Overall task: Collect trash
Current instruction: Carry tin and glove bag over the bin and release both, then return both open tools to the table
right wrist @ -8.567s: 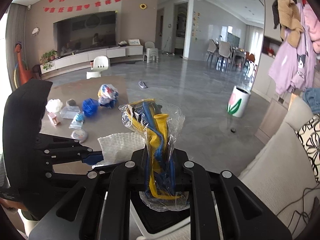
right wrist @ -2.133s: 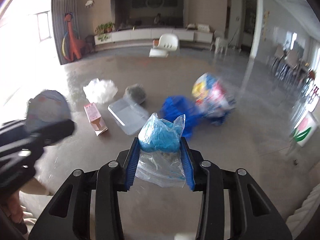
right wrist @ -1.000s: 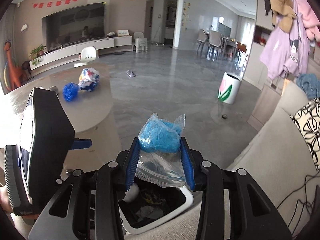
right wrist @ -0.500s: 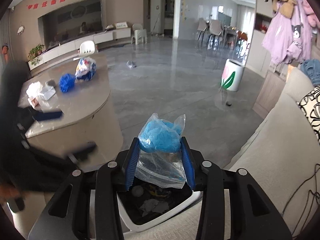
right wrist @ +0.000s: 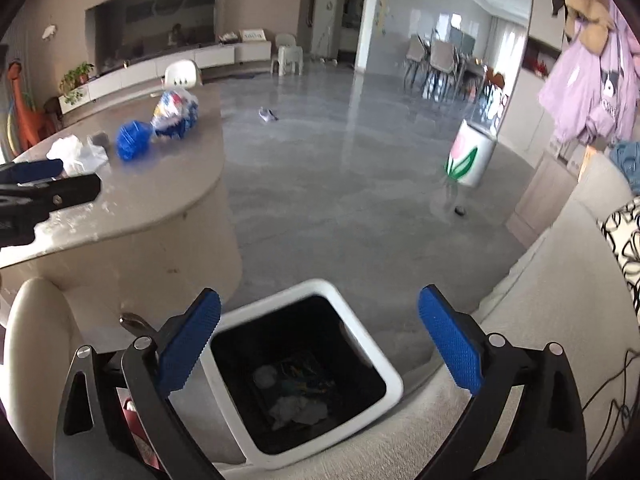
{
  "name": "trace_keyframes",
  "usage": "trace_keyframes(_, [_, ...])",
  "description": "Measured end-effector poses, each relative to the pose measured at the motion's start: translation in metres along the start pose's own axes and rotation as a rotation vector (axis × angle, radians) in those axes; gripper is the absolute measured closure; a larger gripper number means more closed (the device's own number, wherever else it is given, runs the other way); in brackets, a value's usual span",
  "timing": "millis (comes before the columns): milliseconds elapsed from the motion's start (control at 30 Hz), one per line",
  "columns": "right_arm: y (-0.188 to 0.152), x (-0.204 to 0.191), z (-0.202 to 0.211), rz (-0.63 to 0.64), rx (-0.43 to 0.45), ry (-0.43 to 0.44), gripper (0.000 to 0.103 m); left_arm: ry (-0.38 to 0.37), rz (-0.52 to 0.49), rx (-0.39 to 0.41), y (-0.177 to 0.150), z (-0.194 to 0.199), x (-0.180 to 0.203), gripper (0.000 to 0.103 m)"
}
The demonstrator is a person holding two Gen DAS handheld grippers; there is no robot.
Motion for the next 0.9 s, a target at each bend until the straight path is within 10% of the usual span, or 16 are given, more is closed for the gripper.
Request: trace_keyframes(900, [0.113, -0.152, -0.011, 0.211, 0.209, 0.290, 0.004, 0.276, 0.372, 0.071, 0.000, 0.029, -0.189, 0.005])
Point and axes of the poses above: each gripper's, at about its wrist camera, not at the fingertips, and z roughly against the way its jaws point, x to its right, y to its top, the point moved 2 cm from there along -z, roughly the way its jaws point, and after that the axes turned 2 degrees about y, right-handed, at the moved point
